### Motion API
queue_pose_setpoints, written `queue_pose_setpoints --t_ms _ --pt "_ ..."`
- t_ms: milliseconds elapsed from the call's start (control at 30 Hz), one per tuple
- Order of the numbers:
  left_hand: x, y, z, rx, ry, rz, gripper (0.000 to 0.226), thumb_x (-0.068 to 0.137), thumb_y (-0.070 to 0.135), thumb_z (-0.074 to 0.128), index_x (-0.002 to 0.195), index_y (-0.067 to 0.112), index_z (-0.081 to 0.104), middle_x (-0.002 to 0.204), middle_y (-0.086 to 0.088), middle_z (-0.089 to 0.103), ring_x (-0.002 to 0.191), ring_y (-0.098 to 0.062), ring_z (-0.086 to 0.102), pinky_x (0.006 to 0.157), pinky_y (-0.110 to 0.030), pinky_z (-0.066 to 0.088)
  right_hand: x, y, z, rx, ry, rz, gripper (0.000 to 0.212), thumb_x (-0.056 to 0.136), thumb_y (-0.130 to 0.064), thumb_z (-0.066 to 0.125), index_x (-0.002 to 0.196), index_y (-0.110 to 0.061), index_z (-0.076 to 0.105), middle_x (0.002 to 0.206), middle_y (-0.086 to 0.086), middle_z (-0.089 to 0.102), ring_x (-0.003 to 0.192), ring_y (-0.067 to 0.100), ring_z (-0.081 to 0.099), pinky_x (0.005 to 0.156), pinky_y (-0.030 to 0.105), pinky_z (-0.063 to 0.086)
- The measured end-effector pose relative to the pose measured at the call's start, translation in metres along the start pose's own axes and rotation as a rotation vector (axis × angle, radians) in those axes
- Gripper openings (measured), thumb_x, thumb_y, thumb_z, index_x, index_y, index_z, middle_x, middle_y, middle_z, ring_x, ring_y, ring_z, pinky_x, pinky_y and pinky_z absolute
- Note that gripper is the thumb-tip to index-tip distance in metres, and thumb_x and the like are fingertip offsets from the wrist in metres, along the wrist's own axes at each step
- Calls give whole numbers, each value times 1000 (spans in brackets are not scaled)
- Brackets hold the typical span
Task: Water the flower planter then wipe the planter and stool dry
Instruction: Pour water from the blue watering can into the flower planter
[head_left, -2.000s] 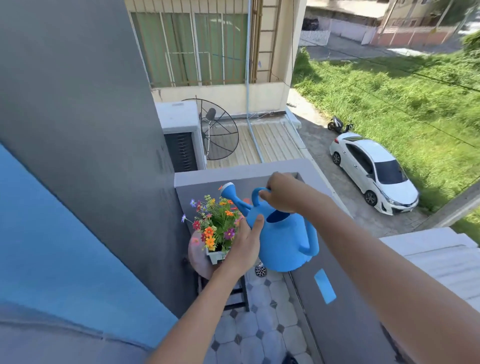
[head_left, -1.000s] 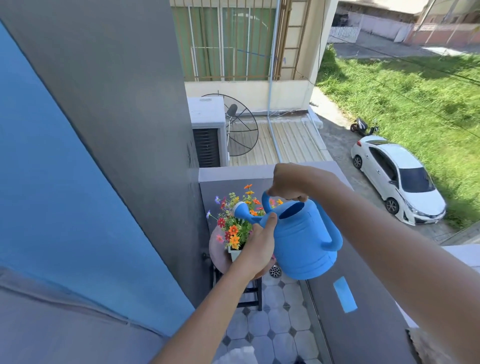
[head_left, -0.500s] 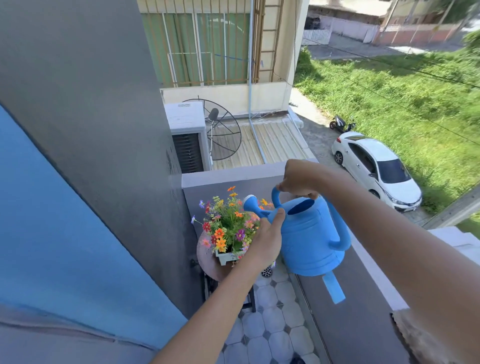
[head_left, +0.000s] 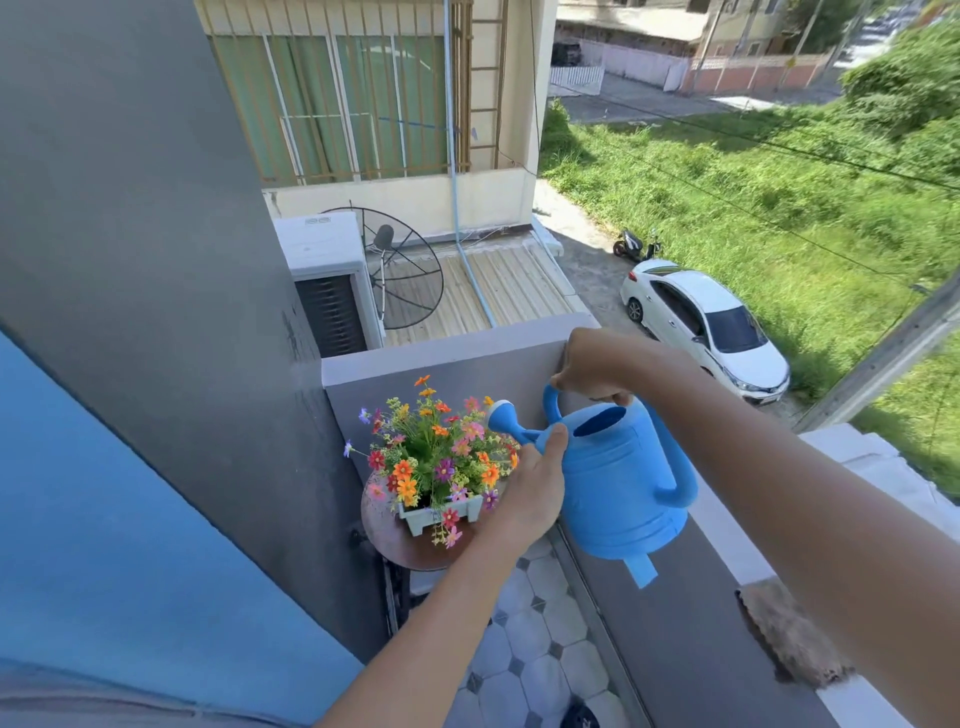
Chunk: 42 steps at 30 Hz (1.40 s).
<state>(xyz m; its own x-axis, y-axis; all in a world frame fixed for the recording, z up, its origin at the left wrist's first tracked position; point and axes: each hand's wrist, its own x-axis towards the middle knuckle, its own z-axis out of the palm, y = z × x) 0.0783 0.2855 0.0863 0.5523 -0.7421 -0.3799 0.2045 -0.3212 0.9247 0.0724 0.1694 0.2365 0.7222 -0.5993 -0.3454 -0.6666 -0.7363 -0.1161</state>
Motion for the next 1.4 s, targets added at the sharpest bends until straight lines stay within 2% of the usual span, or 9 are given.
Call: queue_pose_setpoints --t_ms 300,500,600,700,833,967,1100,1267,1400 --pt "-25 -4 -13 -58 100 -10 103 61 99 30 133 27 49 119 -1 65 110 -19 62 99 -56 47 -4 -26 5 -74 -38 -107 26 96 -24 58 80 -6 49 57 13 60 38 23 53 44 24 42" --pt "-40 -19 -29 -77 224 -60 103 55 102 30 125 30 52 114 0 66 107 -20 63 97 -57 48 -7 -49 23 -92 -69 -222 32 100 -26 53 75 -6 50 56 11 55 40 24 49 42 24 38" --pt "-61 -12 -28 -99 253 -94 96 62 95 29 128 27 41 112 9 58 110 -17 57 101 -54 46 -8 -53 29 -134 -111 -267 26 101 -26 51 87 -4 53 58 10 55 38 23 49 41 25 38" --pt "-71 -15 -21 -91 294 -110 99 68 90 27 141 24 35 124 2 56 112 -17 55 100 -51 47 -14 -53 33 -140 -120 -309 35 101 -32 52 80 -4 49 58 12 59 40 25 54 44 27 41" --pt "-74 -19 -19 -96 316 -88 69 83 81 29 115 24 52 113 -1 61 92 -10 54 85 -35 42 -12 -53 39 -127 -122 -316 39 101 -30 52 69 -10 41 56 13 58 38 23 50 43 24 38" --pt "-75 -22 -10 -104 332 -71 87 69 86 27 119 21 53 111 -7 63 94 -17 54 81 -38 38 -13 -49 42 -92 -130 -329 40 100 -30 54 67 -12 41 55 9 54 43 24 52 49 27 43" --pt "-67 -22 0 -105 315 -84 85 73 88 30 122 21 50 122 -9 61 112 -25 58 99 -46 42 -15 -36 37 -64 -125 -330 33 98 -25 57 69 -12 47 62 7 56 49 21 52 48 28 45" --pt "-47 -27 23 -57 244 -86 98 62 99 28 126 28 49 119 -3 62 111 -21 58 99 -53 45 -16 -8 29 -97 -107 -235 29 100 -24 54 78 -7 44 54 11 55 40 24 49 43 26 38" --pt "-38 -24 40 -23 209 -85 96 68 96 27 133 30 49 124 1 62 115 -17 57 103 -54 41 -15 11 24 -149 -86 -201 33 100 -28 53 76 -8 44 46 11 60 40 25 55 51 28 46"
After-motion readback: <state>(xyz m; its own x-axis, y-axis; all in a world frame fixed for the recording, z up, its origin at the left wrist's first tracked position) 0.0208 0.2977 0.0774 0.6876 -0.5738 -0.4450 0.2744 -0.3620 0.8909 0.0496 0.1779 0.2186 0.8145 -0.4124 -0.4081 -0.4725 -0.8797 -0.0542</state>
